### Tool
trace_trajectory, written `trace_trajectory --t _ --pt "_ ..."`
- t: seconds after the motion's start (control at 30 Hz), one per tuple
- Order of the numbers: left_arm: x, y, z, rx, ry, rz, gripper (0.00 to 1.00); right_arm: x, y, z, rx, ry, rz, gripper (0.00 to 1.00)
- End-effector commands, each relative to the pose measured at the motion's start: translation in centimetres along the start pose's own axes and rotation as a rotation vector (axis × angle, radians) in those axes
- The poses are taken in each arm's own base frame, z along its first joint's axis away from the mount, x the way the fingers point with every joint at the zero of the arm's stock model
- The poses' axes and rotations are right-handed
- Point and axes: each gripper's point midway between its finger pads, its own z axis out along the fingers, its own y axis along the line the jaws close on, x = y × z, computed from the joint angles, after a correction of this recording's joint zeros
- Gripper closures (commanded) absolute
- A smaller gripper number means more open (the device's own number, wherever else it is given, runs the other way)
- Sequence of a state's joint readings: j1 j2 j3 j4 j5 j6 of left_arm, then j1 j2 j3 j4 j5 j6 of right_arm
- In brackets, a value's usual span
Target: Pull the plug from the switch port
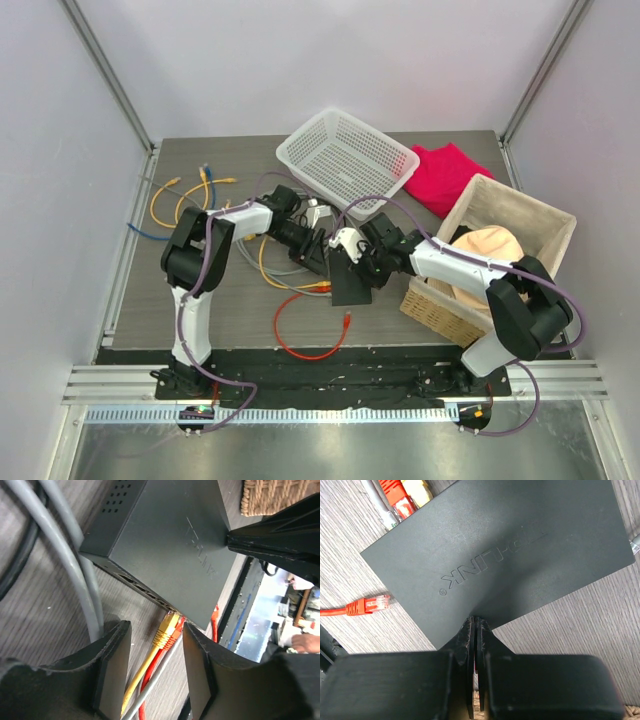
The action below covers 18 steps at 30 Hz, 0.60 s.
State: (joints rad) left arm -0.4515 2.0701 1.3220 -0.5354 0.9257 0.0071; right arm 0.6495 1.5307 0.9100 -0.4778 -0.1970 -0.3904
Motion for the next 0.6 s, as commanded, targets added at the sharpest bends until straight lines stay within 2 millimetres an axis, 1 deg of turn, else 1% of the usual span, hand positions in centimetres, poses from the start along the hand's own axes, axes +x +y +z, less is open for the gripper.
trace_trajectory --t 0.0,0.2,0.57 --pt "0.1 -0.8 0.7 0.05 0.015 0.009 0.51 3.0 -0.1 0.1 0.009 0.097 0.005 0.99" --pt "1.4 -0.7 1.8 0.066 0.058 0.004 0.56 2.8 -0.2 0.2 0.01 0.094 0.005 0.99" --pt "1.9 -0.1 2.3 0.073 0.098 0.018 0.61 3.1 -0.2 0.4 0.01 0.098 0.001 0.99"
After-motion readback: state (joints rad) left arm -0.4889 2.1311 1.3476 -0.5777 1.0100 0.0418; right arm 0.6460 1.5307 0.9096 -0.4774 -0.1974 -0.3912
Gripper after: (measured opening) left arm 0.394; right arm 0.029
